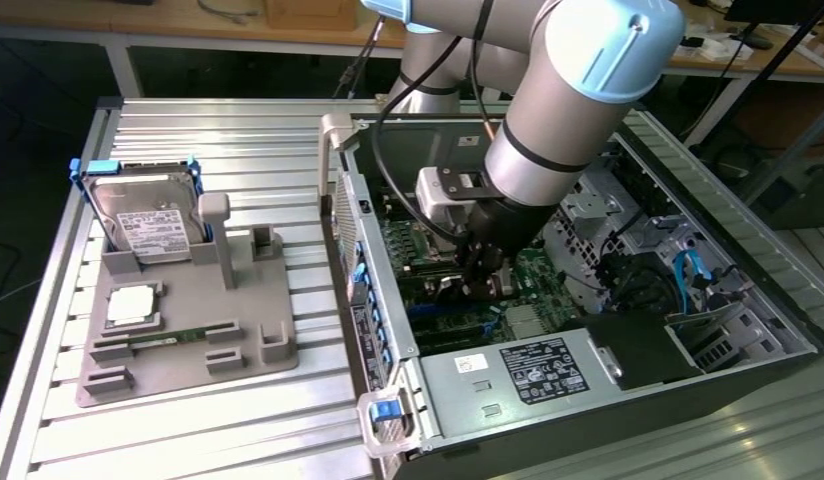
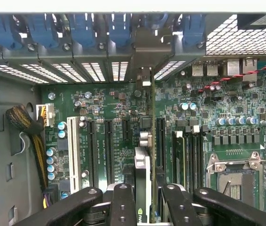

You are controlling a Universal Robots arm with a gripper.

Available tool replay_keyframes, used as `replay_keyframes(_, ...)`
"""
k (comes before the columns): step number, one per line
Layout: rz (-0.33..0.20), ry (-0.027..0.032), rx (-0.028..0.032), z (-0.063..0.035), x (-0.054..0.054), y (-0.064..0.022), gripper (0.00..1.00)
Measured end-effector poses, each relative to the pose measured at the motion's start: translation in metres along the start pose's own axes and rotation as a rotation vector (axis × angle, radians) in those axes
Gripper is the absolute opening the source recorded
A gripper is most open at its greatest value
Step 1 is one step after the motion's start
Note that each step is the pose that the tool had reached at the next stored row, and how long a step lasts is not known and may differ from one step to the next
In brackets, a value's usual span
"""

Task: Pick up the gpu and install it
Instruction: 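Insert the gpu into the slot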

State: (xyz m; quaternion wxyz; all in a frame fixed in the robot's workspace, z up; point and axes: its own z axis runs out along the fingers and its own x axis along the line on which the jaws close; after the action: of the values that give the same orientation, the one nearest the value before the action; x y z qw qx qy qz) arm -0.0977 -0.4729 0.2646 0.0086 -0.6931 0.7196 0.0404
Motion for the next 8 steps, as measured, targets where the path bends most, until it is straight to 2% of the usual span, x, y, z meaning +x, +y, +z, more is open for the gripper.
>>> replay_keyframes(8,0.016,-0.0005,0.0011,0.0,0.0,0.0,0.27)
